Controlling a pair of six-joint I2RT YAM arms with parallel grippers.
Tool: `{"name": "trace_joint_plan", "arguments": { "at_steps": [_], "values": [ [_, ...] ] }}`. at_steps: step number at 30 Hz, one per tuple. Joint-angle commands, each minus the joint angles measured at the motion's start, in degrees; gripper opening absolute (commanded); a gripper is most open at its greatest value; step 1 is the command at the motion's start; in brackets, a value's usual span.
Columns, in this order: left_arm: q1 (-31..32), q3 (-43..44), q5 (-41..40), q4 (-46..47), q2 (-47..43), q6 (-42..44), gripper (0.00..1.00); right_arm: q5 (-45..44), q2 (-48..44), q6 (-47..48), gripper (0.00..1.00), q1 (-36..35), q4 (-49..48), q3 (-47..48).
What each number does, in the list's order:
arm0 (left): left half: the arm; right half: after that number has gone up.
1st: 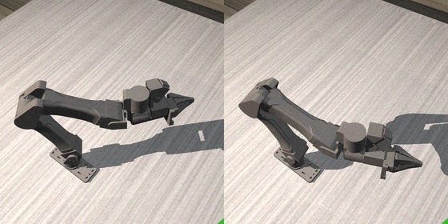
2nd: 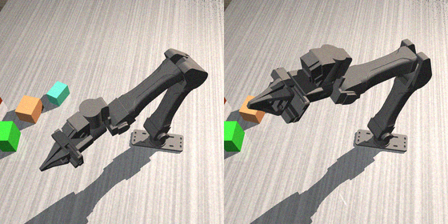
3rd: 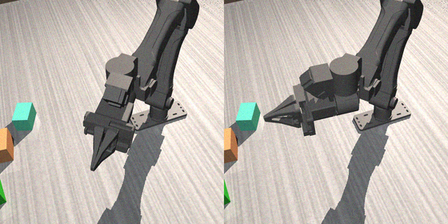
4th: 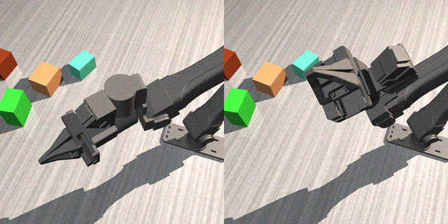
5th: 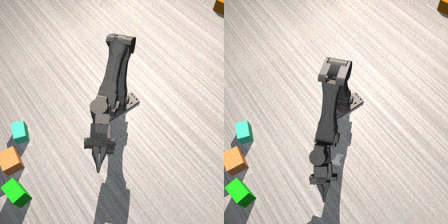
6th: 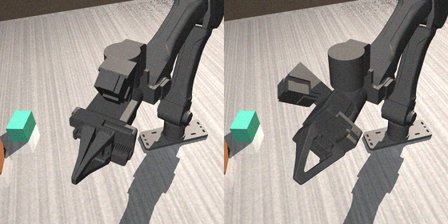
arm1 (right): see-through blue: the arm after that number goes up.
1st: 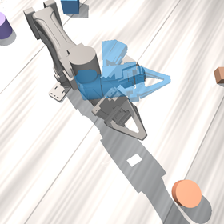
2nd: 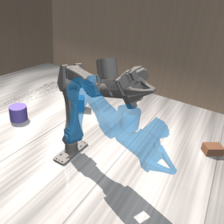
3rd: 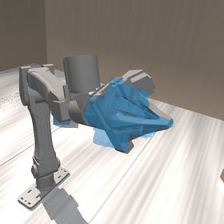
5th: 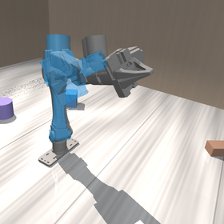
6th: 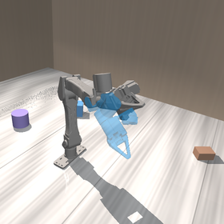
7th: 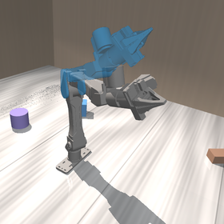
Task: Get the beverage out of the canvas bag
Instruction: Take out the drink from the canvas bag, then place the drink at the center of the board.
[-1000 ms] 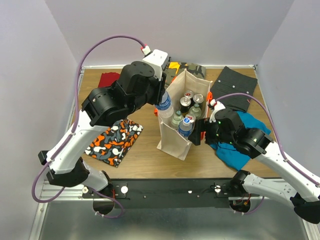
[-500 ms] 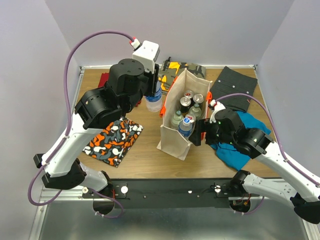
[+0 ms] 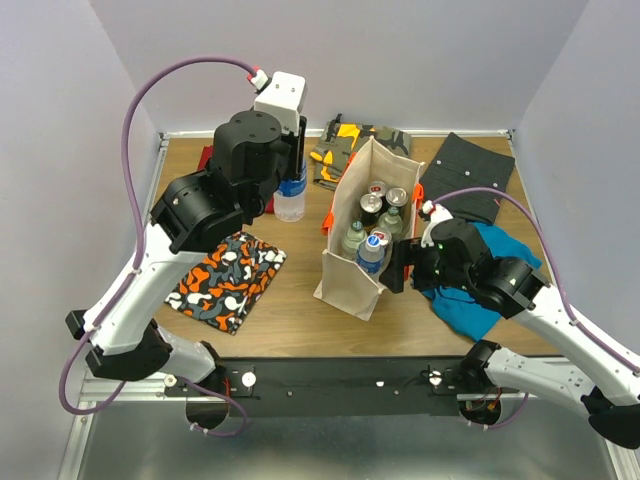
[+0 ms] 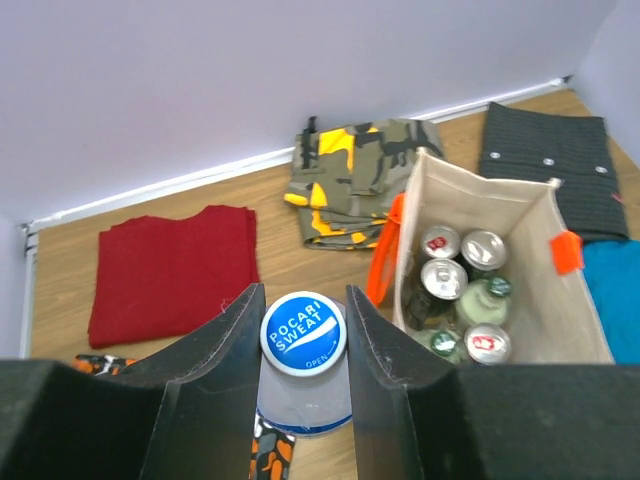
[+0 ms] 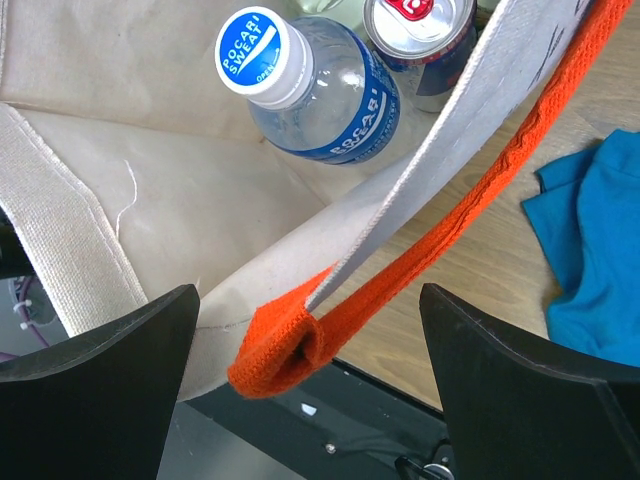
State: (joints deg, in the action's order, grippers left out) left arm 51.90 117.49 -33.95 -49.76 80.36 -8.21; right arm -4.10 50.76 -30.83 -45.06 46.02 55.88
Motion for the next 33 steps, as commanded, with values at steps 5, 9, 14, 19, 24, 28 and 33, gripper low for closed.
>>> {"name": "trace_joint_plan", "arguments": {
  "at_steps": [5, 9, 14, 19, 24, 28, 33],
  "values": [
    [-9.88, -8.68, 4.86, 11.34, -3.02, -1.99, 0.00, -1.26, -1.37, 0.07, 1.00, -0.38, 2.32, 1.43],
    [-12.87, -12.27, 8.20, 13.54, -2.31, -2.16, 0.00, -0.74, -1.46, 0.16, 1.00, -0.38, 2.58, 2.22],
    [-16.04, -17.02, 11.89, 19.68, -1.70, -2.78, 0.00, -1.00, -1.37, -0.02, 1.00, -0.38, 2.93, 3.97],
    [-19.55, -20.19, 16.72, 23.91, 0.23, -4.45, 0.00, -1.09, -0.93, -0.02, 1.00, -0.47, 3.72, 5.56],
    [-21.40, -22.82, 18.74, 28.39, 2.52, -4.54, 0.00, -2.58, -1.98, -1.07, 1.00, -0.38, 3.47, 5.91],
    [-23.59, -24.41, 20.59, 31.91, 5.33, -4.71, 0.00, -4.78, -2.95, -1.60, 1.00, -0.38, 2.93, 6.61],
    [-25.53, -26.61, 23.23, 37.18, 7.27, -4.89, 0.00, -6.27, -1.55, -0.99, 1.00, -0.38, 3.81, 8.98]
  ]
}}
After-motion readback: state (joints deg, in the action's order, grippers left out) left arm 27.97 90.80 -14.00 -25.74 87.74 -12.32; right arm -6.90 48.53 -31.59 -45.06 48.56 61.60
